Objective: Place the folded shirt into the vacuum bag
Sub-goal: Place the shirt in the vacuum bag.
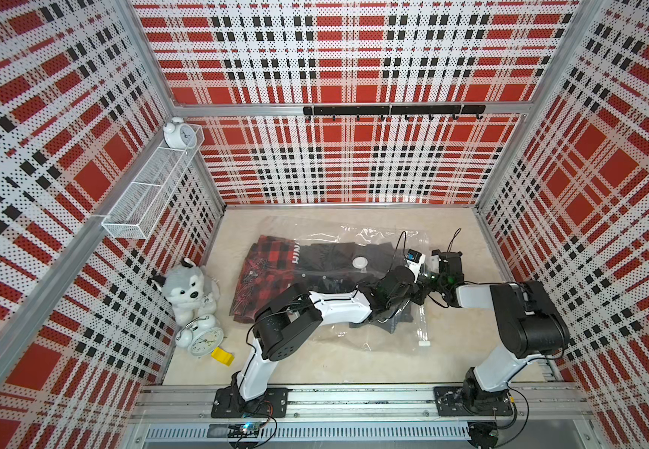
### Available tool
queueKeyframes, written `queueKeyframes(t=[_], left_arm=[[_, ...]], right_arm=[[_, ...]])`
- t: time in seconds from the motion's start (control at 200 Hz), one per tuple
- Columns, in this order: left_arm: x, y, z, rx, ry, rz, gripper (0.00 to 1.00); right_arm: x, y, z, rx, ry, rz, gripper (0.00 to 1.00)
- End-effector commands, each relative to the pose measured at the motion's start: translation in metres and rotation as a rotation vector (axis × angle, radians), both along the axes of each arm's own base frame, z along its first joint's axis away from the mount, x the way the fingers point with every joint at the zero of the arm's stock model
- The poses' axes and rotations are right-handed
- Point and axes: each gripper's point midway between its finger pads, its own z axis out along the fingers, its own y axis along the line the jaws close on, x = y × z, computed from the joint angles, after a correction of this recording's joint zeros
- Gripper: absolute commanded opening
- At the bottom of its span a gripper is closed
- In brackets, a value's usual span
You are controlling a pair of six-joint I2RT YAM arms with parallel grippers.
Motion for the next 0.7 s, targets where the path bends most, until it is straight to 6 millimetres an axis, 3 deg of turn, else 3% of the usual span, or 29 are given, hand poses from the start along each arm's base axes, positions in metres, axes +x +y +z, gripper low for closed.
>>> queueKeyframes(t=[0.0,0.14,0.271,0.396,0.566,0.696], left_arm=[[0.005,-0.005,0.012,-0.033,-0.021,-0.007,0.00],[0.005,-0.005,0.010,-0.032,-0.019,-0.007,0.00],[0.007,-0.004,0.009,-0.030,-0.017,-0.004,0.00],[0.007,-0.005,0.009,-0.030,-0.016,-0.005,0.00],[0.004,-0.006,0.009,-0.031,-0.016,-0.010,0.00],[0.002,-0.004,0.013,-0.033,-0.022,-0.007,0.00]], right_arm=[[-0.017,-0.016,0.005,-0.033,-0.001,-0.002,0.54],[-0.039,-0.019,0.009,-0.049,0.003,0.035,0.63],[-0.057,-0.017,0.008,-0.058,0.011,0.065,0.64],[-0.070,-0.028,-0.005,-0.127,0.054,0.043,0.68],[-0.073,-0.047,-0.026,-0.196,0.118,-0.003,0.72],[-0.069,-0.031,-0.026,-0.093,0.101,0.048,0.69]])
